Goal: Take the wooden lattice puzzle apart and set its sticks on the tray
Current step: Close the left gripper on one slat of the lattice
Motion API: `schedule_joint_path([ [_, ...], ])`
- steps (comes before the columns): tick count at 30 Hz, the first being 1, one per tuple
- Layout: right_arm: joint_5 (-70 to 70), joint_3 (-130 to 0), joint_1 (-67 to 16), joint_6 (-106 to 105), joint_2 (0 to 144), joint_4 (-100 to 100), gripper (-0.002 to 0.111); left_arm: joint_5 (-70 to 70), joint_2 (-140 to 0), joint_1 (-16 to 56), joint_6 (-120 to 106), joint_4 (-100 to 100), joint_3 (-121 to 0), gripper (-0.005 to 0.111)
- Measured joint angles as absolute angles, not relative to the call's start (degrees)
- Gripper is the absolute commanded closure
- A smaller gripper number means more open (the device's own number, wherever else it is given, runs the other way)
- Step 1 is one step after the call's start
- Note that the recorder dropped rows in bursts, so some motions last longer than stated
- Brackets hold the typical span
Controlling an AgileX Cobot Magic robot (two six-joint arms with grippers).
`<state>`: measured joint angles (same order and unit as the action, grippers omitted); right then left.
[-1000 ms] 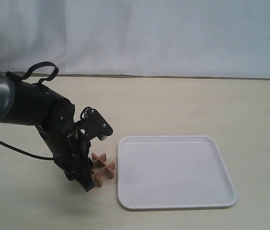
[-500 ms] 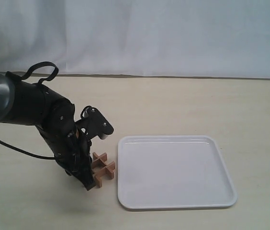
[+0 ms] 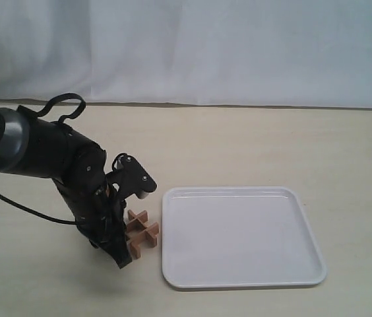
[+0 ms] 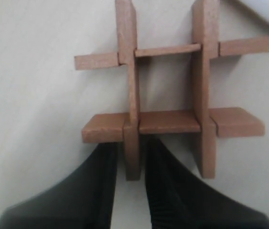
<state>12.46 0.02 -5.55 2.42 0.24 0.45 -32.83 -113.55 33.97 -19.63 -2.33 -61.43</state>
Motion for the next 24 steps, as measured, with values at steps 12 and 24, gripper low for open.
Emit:
schedule_joint_path([
  [12,12.5,0.0,-5.5,2.4,0.2,0.4,0.104,-31.4,-113.6,34.0,-19.6,-2.7,-61.4,0.107],
  [24,12.5,0.0,-5.5,2.4,0.2,0.4,0.104,-32.2,-110.6,34.0,-19.6,-4.2,-61.4,0.107],
])
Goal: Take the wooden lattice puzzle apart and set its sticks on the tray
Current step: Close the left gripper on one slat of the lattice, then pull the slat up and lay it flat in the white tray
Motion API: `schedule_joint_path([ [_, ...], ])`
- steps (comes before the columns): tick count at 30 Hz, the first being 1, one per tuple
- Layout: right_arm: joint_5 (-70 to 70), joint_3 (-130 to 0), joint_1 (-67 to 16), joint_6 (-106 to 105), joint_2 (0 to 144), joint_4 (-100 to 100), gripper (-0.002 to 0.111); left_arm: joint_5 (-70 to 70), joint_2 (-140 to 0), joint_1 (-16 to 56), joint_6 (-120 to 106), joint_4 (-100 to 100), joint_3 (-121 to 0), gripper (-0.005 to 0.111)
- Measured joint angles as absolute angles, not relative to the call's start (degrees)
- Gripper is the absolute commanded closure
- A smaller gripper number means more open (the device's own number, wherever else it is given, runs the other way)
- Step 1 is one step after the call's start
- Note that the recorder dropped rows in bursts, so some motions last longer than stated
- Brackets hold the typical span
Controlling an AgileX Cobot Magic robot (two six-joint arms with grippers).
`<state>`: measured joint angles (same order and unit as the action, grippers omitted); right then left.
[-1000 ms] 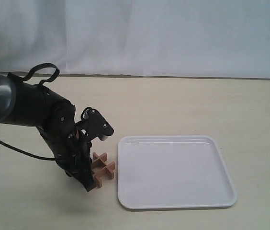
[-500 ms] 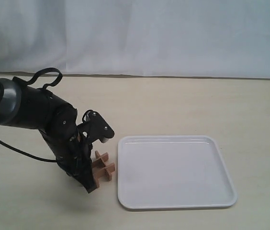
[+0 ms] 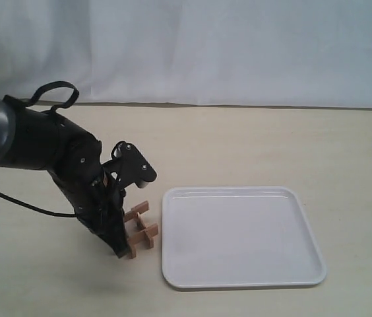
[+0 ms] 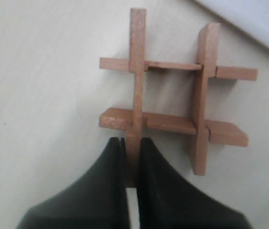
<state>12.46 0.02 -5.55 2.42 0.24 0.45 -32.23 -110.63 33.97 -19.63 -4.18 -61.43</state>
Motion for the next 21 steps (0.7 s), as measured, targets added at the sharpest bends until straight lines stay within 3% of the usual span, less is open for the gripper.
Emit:
schedule_joint_path([
  [11,12.5,0.0,-5.5,2.4,0.2,0.4,0.104,-34.1,-104.8,34.0,-19.6,-4.9,-61.4,0.107],
  [21,12.5,0.0,-5.5,2.4,0.2,0.4,0.104,-35.3,-103.5,34.1,-25.3,6.5,-67.2,0.107],
])
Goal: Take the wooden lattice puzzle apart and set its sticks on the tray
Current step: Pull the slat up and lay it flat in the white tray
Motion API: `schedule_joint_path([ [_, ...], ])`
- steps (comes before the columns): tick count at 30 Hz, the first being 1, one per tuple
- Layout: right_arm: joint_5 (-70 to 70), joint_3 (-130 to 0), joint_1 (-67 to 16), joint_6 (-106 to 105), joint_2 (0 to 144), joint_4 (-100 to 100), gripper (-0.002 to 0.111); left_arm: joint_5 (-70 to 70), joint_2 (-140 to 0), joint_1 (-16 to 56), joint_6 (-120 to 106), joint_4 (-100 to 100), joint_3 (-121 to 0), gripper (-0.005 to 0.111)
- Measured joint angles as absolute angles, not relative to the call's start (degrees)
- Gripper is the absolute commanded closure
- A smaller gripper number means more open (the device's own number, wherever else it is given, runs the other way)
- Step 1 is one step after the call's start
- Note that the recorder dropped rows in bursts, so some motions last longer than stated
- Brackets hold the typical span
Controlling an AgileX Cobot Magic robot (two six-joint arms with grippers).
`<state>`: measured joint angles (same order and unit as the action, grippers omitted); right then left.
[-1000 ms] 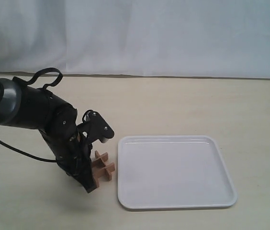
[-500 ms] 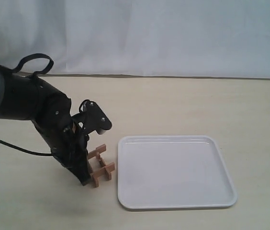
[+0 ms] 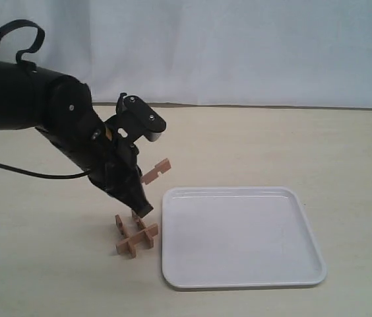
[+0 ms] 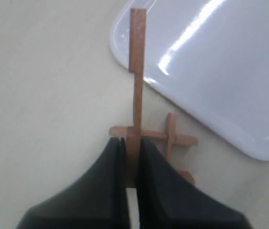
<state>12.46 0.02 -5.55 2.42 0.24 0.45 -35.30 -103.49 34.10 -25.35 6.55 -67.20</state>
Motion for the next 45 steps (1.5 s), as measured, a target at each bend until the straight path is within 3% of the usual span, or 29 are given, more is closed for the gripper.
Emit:
schedule_joint_path([
  [13,12.5,0.0,-5.5,2.4,0.2,0.4,0.104,-41.1,-120.4,40.6,-27.2,9.5,-84.5,0.107],
  [29,12.5,0.0,-5.5,2.4,0.2,0.4,0.104,-35.5,-124.1,40.7,-24.7,7.4,-85.7,0.106],
  [36,12.5,0.0,-5.5,2.4,0.2,0.4,0.104,-35.2,-126.3,40.7,-24.3,7.4,-85.7,0.071],
  [41,12.5,0.0,-5.5,2.4,0.2,0.4,0.104,-35.2,-126.4,40.7,-24.3,7.4,-86.6,0.059],
  [45,12.5,0.0,-5.5,2.4,0.2,0.4,0.104,-43.1,-122.9,40.7,-24.3,6.4,-89.7,0.06],
])
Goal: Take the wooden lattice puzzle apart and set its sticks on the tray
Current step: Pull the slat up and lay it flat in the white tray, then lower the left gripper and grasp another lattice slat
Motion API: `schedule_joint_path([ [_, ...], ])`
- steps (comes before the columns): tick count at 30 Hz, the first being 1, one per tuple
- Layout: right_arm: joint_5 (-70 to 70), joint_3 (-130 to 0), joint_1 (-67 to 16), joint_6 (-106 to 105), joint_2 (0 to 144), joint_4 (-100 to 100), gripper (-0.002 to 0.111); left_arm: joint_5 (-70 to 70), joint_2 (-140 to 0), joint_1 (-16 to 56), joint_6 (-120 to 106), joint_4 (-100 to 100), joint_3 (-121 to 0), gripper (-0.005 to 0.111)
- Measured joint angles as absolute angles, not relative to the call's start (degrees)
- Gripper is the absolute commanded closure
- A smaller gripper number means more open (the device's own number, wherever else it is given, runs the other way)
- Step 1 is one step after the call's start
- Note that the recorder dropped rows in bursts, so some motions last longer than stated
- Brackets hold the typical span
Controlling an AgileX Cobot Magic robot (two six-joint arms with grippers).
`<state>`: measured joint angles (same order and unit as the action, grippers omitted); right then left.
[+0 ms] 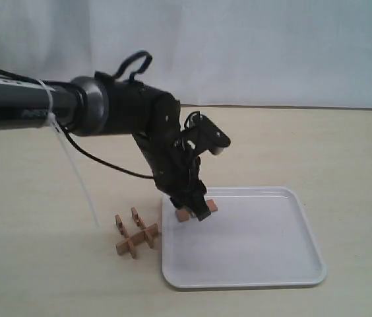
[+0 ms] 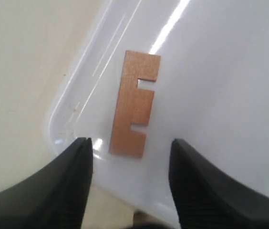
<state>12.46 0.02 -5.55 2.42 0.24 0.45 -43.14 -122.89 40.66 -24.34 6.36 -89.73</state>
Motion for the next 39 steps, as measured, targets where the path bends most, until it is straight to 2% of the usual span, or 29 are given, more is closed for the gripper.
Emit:
schedule_joint_path([
  [5,12.5,0.0,-5.5,2.4,0.2,0.4,0.104,-54.3,-112.8,40.5,-22.8,2.6,-90.9,0.06],
  [9,12.5,0.0,-5.5,2.4,0.2,0.4,0.104,-57.7,-105.3,37.3,-19.1,-2.0,-84.2,0.06],
  [15,12.5,0.0,-5.5,2.4,0.2,0.4,0.104,-50.6,-102.3,35.6,-16.1,-4.1,-67.2,0.06],
  [20,12.5,0.0,-5.5,2.4,0.2,0.4,0.104,-43.6,-102.3,35.6,-14.0,-2.1,-60.5,0.06],
  [39,12.5,0.0,-5.5,2.4,0.2,0.4,0.104,-33.4,-108.7,36.6,-16.3,3.3,-56.2,0.06],
])
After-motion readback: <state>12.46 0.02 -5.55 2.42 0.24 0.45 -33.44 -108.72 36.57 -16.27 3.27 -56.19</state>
